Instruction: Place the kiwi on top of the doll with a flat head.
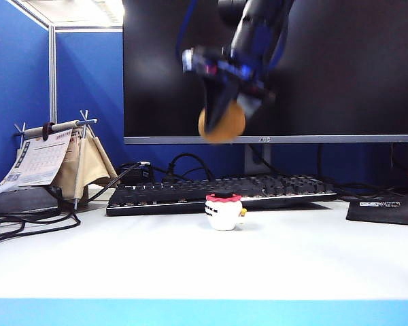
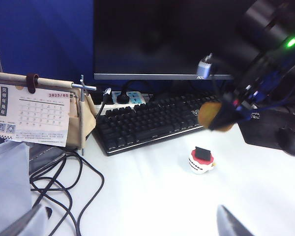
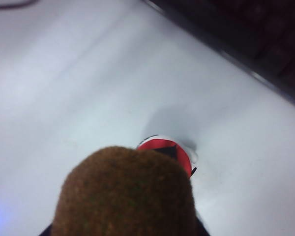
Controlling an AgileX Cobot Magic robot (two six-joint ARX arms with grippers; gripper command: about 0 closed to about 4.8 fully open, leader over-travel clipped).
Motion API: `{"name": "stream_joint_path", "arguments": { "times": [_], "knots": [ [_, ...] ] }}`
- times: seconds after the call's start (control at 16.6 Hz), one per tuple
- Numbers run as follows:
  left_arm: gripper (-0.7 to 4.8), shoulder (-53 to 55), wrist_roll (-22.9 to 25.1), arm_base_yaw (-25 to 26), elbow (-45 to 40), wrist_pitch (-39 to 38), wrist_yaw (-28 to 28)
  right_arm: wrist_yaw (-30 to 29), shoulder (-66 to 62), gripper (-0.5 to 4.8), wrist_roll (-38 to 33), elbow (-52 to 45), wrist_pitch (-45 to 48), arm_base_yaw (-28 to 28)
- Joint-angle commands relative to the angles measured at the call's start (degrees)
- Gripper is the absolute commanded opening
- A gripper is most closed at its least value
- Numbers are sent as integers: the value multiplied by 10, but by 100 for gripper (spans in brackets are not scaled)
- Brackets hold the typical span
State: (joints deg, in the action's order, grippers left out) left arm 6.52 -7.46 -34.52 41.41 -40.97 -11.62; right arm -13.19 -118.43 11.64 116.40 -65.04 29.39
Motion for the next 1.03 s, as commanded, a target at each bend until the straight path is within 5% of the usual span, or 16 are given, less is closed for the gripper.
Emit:
{"name": "stream_joint_path", "arguments": {
  "times": [0.06,1.03],
  "knots": [
    [479,0,0,0,1,7,-1,0,-20,208,3,-2,4,1],
    [479,0,2,0,1,8,-12,13,-49,211,6,-49,40,-1]
  ]
}}
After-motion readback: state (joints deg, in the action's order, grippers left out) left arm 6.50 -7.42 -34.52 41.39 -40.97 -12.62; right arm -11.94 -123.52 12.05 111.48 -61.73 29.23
